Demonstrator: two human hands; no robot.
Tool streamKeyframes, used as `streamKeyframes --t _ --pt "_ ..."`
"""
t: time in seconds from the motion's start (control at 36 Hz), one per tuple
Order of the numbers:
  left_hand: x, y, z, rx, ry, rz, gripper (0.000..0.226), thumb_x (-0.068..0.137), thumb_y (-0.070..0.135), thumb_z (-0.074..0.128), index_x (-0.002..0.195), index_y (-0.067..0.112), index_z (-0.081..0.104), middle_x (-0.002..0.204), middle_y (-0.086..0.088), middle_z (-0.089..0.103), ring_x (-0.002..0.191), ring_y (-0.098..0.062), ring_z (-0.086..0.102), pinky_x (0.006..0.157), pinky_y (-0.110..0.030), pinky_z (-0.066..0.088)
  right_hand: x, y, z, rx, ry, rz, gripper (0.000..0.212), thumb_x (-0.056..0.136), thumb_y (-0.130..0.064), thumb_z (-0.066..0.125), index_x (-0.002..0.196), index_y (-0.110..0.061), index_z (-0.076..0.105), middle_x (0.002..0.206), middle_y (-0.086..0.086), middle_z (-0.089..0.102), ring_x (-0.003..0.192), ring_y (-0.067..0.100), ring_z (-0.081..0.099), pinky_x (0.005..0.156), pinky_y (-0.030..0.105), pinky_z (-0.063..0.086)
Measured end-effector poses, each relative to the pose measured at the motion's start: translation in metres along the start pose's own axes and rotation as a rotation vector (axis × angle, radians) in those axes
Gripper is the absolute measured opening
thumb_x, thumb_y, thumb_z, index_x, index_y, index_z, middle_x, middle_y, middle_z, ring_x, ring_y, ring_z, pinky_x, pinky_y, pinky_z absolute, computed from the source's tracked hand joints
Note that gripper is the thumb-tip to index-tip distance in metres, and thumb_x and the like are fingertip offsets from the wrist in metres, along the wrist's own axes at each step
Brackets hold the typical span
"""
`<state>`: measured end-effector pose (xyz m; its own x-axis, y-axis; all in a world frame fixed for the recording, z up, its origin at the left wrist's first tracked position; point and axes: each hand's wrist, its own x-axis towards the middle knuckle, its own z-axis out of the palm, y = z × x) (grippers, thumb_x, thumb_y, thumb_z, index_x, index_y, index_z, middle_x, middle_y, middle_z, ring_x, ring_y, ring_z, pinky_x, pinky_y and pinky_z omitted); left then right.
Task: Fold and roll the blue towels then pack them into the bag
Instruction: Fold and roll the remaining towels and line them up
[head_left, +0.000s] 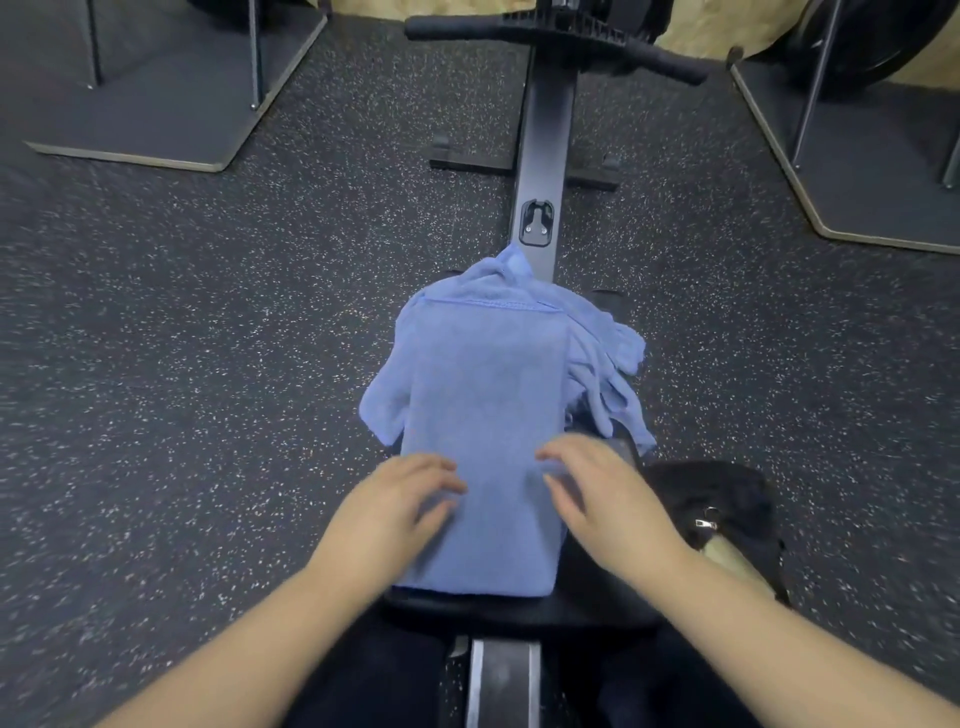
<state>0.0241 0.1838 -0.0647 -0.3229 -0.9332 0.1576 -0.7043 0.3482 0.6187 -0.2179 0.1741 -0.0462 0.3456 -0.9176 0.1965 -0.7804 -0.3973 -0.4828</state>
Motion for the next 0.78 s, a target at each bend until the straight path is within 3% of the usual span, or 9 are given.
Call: streamKeyframes --t 0.11,0.22,0.28,0.33,0.44,0.58,0.78 --pt "-0.021 0.005 0.009 0.006 0.002 -0.052 0.03 0.081 0.041 0.05 0.091 0.023 0.071 0.104 0.005 0.069 0.102 -0.005 0.051 0.092 -0.017 0.035 -0.036 -0.009 0.013 -0.004 -0.018 -0.044 0.018 0.086 -0.023 0.049 0.102 -0.02 0.058 0.102 -0.004 0.063 0.099 0.018 0.058 0.089 0.024 0.042" --pt "-0.037 0.002 0.018 0.117 -0.041 -0.005 0.031 0.074 0.043 0.063 0.102 0.032 0.062 0.115 0.006 0.065 0.114 -0.017 0.058 0.093 -0.034 0.051 -0.055 -0.01 0.028 0.033 -0.061 0.046 0.033 0.084 -0.018 0.057 0.115 -0.026 0.049 0.125 -0.002 0.061 0.113 0.022 0.059 0.105 0.027 0.034" --pt "-0.044 0.001 0.022 0.249 -0.143 0.054 0.056 0.061 0.038 0.084 0.107 0.032 0.054 0.12 0.005 0.062 0.117 -0.024 0.06 0.085 -0.041 0.056 -0.058 -0.008 0.035 0.046 -0.148 0.087 0.051 0.081 -0.01 0.064 0.125 -0.025 0.043 0.14 -0.001 0.051 0.124 0.02 0.052 0.112 0.032 0.03" --pt "-0.047 0.002 0.024 0.336 -0.211 0.06 0.075 0.046 0.04 0.093 0.107 0.031 0.051 0.124 0.005 0.056 0.118 -0.024 0.059 0.076 -0.035 0.058 -0.059 -0.008 0.039 0.064 -0.238 0.106 0.058 0.085 -0.008 0.063 0.136 -0.024 0.039 0.151 -0.005 0.034 0.134 0.019 0.043 0.114 0.038 0.029" --pt "-0.052 -0.002 0.027 0.389 -0.224 0.082 0.084 0.04 0.03 0.094 0.111 0.025 0.05 0.13 0.001 0.045 0.125 -0.023 0.042 0.071 -0.035 0.058 -0.062 -0.006 0.038 0.144 -0.345 0.149 0.058 0.095 -0.014 0.055 0.146 -0.024 0.032 0.151 -0.026 0.007 0.141 0.007 0.026 0.116 0.023 0.021" --pt "-0.054 -0.001 0.031 0.453 -0.187 0.093 0.084 0.042 0.006 0.091 0.114 0.022 0.051 0.132 -0.005 0.047 0.122 -0.024 0.041 0.07 -0.034 0.057 -0.064 -0.005 0.037 0.189 -0.319 0.149 0.055 0.094 -0.01 0.056 0.143 -0.025 0.039 0.149 -0.028 0.017 0.137 0.006 0.03 0.111 0.013 0.017" --pt "-0.05 0.0 0.026 0.452 -0.173 0.114 0.081 0.044 0.007 0.091 0.114 0.022 0.053 0.13 -0.008 0.05 0.117 -0.024 0.043 0.068 -0.031 0.056 -0.065 -0.01 0.03 0.22 -0.279 0.132 0.051 0.091 -0.006 0.057 0.138 -0.023 0.048 0.142 -0.026 0.029 0.126 0.012 0.041 0.105 0.005 0.016"
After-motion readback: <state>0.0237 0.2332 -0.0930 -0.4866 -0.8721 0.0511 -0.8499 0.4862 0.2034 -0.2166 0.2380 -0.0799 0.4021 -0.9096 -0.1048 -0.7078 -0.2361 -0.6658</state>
